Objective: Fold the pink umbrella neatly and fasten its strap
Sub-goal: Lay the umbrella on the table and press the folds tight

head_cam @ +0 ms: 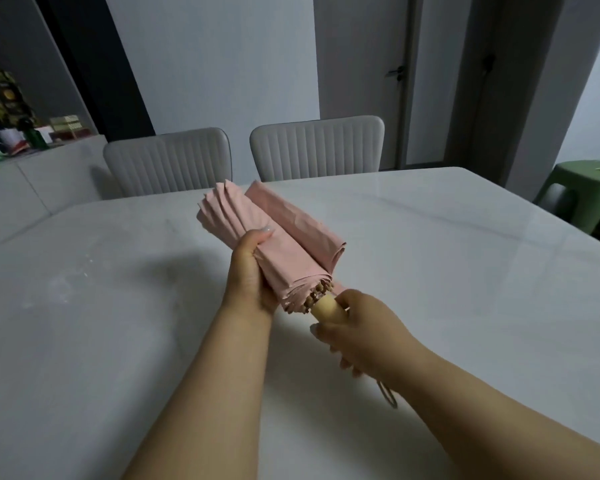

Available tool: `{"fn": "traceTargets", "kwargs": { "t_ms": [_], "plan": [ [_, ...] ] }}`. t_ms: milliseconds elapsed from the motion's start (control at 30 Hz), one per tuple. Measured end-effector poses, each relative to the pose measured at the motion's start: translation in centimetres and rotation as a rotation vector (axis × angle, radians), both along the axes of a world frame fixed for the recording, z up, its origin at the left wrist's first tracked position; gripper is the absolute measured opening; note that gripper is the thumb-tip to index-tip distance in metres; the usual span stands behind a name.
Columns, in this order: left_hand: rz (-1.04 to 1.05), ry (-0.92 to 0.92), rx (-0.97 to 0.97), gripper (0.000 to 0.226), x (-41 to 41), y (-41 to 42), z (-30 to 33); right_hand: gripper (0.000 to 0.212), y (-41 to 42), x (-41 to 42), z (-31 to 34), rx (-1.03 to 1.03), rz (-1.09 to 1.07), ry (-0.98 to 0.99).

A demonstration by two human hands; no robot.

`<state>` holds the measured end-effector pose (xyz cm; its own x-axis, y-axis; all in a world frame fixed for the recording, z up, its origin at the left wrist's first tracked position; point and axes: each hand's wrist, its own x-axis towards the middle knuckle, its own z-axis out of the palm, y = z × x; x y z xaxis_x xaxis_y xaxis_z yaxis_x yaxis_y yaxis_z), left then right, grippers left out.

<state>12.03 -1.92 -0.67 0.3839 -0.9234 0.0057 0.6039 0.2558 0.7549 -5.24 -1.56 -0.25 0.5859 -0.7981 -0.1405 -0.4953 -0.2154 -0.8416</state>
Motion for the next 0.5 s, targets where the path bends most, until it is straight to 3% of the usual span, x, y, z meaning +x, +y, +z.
{"fn": "traceTargets", "kwargs": {
  "t_ms": [33, 100, 233, 400, 467, 500],
  "plan": [
    [0.019, -0.022, 0.009, 0.066, 0.0, 0.0, 0.0, 0.019, 0.3, 0.2, -0.1, -0.022, 0.020, 0.031],
    [-0.014, -0.042, -0.011, 0.047, -0.5, 0.5, 0.2, 0.016, 0.9, 0.4, -0.1, 0.147, 0.069, -0.041],
    [-0.081, 0.012, -0.095, 0.058, -0.6, 0.7, -0.2, 0.013, 0.9, 0.0, 0.4, 0.614, 0.114, -0.254],
    [-0.157, 0.151, -0.154, 0.053, -0.8, 0.5, -0.7, 0.013, -0.1, 0.1, -0.3, 1.359, 0.385, -0.567],
    [-0.181, 0.154, -0.137, 0.042, -0.8, 0.7, -0.4, 0.017, 0.0, 0.1, -0.5, 1.384, 0.394, -0.589],
    [-0.181, 0.127, -0.116, 0.040, -0.7, 0.7, -0.3, 0.016, 0.2, 0.0, -0.4, 1.286, 0.358, -0.533]
  ]
}}
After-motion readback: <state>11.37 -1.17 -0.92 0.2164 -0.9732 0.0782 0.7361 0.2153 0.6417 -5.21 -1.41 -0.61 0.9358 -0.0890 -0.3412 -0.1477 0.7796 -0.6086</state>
